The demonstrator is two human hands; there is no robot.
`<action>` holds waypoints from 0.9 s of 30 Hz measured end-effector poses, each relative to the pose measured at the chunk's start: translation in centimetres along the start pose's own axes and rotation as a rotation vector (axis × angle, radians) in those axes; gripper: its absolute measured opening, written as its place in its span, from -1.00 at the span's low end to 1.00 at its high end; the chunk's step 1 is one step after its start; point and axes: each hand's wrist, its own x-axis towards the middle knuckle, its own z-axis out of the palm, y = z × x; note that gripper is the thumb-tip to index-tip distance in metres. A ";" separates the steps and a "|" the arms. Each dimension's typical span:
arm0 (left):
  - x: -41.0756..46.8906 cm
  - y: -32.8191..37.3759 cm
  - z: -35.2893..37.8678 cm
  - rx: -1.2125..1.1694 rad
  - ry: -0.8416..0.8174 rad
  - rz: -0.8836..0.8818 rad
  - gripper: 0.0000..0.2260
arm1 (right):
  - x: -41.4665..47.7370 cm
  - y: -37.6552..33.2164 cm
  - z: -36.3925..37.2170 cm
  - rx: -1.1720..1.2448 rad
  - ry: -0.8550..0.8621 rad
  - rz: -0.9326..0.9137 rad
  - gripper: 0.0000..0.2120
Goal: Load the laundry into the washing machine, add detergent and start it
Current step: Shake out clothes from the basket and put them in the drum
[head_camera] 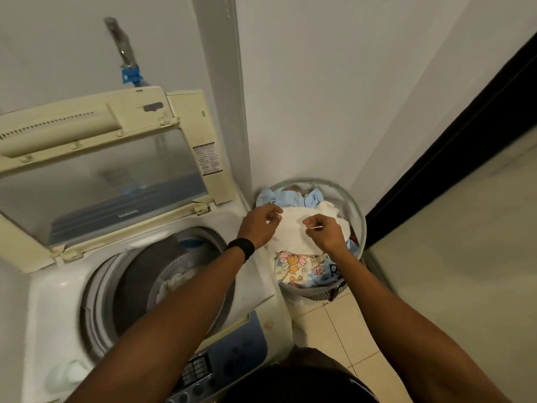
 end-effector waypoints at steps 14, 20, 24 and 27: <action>2.2 1.9 6.9 0.083 -0.122 -0.029 -0.87 | 1.9 5.2 -1.5 0.020 -0.085 0.113 -0.57; 1.9 2.7 7.2 0.141 -0.294 -0.016 -0.55 | 2.6 2.7 -2.2 0.360 -0.021 0.171 -0.65; 1.3 3.9 7.7 0.191 -0.198 0.057 -0.43 | 2.9 -1.1 -4.2 0.659 -0.060 0.149 -0.73; 1.7 5.6 6.8 0.072 0.068 0.133 -0.71 | 2.9 -3.6 -5.8 0.696 -0.083 -0.067 -0.75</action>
